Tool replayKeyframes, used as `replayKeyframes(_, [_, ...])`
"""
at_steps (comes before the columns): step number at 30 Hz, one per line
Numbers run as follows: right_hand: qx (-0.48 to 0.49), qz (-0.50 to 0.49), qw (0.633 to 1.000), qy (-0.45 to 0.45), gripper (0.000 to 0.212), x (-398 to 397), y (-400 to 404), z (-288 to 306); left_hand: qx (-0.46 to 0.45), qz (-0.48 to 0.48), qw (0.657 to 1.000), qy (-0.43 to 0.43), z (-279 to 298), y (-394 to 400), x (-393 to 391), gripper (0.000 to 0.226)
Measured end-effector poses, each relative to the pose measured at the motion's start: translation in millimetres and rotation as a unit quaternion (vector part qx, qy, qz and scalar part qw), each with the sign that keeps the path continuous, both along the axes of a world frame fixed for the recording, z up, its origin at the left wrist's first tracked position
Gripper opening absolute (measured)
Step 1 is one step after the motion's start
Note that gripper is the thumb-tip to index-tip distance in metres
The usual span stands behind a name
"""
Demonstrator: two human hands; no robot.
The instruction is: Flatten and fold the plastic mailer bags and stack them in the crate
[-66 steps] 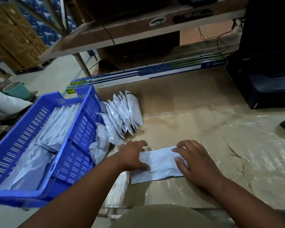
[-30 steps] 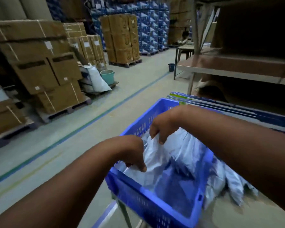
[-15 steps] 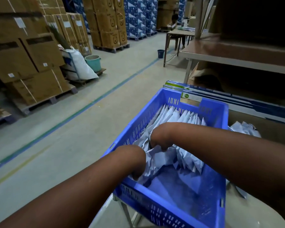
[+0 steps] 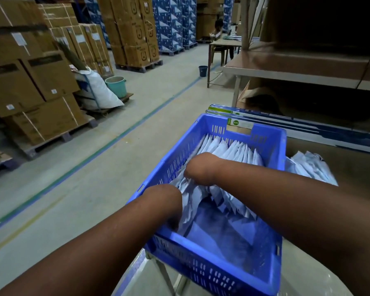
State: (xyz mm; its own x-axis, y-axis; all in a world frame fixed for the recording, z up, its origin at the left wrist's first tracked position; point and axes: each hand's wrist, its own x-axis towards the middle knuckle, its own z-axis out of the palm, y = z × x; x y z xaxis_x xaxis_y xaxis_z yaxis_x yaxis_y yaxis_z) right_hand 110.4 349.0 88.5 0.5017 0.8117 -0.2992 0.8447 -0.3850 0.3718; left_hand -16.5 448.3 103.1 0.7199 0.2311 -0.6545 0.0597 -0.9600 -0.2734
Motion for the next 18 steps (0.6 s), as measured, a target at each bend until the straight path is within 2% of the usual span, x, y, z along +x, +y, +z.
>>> replayKeyframes(2, [0.042, 0.005, 0.999, 0.002, 0.019, -2, -13, 13, -0.018, -0.014, 0.995, -0.097, 15, -1, -5, 0.033])
replayKeyframes(4, [0.073, 0.010, 0.997, -0.003, 0.017, -6, -34, 29, -0.036, -0.020, 0.981, -0.189, 31, -7, -9, 0.041])
replayKeyframes(6, [0.093, 0.013, 0.995, -0.020, 0.014, -11, -63, 45, -0.051, -0.027, 0.969, -0.242, 49, -24, -10, 0.044])
replayKeyframes(9, [0.155, -0.025, 0.987, -0.020, 0.020, -22, -122, 71, -0.079, -0.064, 0.946, -0.308, 77, -75, -8, 0.047])
replayKeyframes(14, [0.210, -0.112, 0.971, -0.019, 0.022, -50, -246, 111, -0.126, -0.150, 0.906, -0.376, 105, -185, -4, 0.049])
replayKeyframes(18, [0.222, -0.161, 0.961, -0.036, 0.019, -71, -349, 116, -0.154, -0.177, 0.901, -0.366, 96, -264, 3, 0.043])
